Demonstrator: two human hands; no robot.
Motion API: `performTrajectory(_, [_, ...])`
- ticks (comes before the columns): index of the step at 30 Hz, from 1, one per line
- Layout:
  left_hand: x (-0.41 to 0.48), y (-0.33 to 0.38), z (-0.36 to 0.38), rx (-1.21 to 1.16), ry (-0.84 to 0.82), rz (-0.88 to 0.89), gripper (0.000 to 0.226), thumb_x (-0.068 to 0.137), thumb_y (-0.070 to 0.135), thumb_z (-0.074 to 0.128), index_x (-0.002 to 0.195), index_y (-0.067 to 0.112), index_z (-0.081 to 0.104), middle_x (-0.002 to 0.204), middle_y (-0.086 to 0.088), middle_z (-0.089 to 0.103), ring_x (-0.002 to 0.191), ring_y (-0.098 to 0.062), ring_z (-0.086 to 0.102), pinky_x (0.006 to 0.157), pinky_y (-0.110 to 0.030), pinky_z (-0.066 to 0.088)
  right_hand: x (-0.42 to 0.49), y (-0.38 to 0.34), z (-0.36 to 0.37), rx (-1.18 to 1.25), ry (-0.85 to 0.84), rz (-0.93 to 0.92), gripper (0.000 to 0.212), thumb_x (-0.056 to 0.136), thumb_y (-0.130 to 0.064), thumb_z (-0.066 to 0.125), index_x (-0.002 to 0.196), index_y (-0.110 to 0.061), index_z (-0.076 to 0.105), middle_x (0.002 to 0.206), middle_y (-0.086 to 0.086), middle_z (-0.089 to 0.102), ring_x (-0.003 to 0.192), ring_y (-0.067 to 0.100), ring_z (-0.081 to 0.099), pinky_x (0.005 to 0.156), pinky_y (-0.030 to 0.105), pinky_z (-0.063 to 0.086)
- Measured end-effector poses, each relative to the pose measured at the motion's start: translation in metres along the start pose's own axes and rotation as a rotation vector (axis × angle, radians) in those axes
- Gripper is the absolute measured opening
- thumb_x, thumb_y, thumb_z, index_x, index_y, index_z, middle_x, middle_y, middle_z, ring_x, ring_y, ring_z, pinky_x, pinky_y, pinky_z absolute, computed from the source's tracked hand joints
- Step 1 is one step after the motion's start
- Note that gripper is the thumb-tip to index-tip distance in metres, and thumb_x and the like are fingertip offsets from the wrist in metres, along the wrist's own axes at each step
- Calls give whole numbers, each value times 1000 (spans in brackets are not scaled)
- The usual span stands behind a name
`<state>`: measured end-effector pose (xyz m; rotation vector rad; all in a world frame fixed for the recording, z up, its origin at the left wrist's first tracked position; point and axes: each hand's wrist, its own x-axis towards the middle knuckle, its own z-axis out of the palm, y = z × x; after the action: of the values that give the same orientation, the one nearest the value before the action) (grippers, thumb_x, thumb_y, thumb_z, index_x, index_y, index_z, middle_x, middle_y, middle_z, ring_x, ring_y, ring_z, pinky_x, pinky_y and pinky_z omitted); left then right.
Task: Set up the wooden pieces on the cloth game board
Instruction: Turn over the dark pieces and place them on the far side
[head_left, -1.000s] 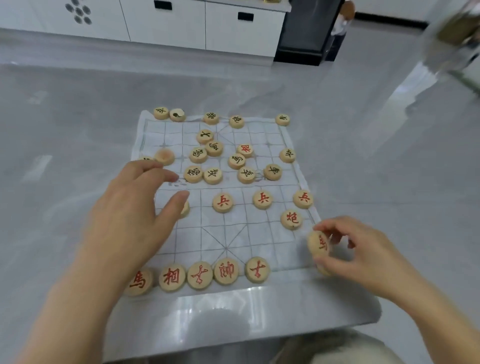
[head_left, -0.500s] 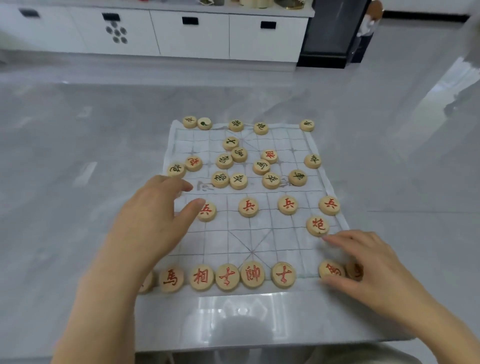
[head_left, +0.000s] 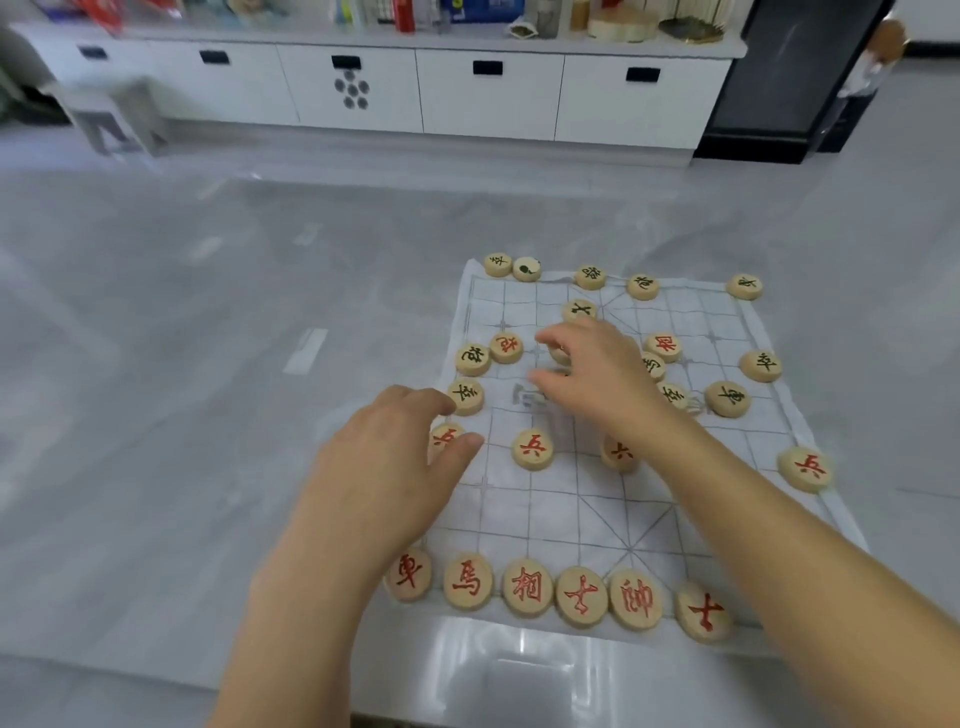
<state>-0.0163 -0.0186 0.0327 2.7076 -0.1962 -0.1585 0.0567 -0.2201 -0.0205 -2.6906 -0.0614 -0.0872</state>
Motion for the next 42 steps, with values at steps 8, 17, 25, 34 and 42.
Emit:
performTrajectory(8, [-2,-24,-7,8,-3,-49,45,86,57,44,124,34,48,127,14,50,113,-10,52,91,-34,47,66,-10,35,-299,-47,72,46,74,-55,62,108,-24,60,109,5,54,100,26,51,75,35,34])
performTrajectory(17, [-8,-20,-12,12,-14,-41,47,85,57,43,124,33,49,126,12,53,109,-12,55,88,-33,47,-20,12,-56,897,41,274,39,82,-6,66,114,-25,59,88,0,65,65,10,60,52,21,43])
performTrajectory(25, [-8,-11,-17,-69,29,-68,43,85,54,49,121,32,52,122,14,56,105,-9,56,86,-32,46,-79,-23,-12,635,-53,145,33,75,-25,75,104,-33,62,98,-11,56,72,2,52,67,15,42])
performTrajectory(34, [-3,-14,-20,-80,40,-95,42,85,53,49,121,32,52,121,14,57,107,-11,56,87,-33,46,-67,-40,31,-45,-231,-231,45,77,-47,65,119,-37,51,119,-21,53,117,9,32,91,31,19])
performTrajectory(42, [-8,-22,-24,-72,62,-97,43,85,53,48,122,30,52,120,14,57,105,-10,57,85,-31,46,-63,-35,34,-131,-204,-234,52,73,-57,63,118,-33,53,123,-15,43,120,12,30,96,32,20])
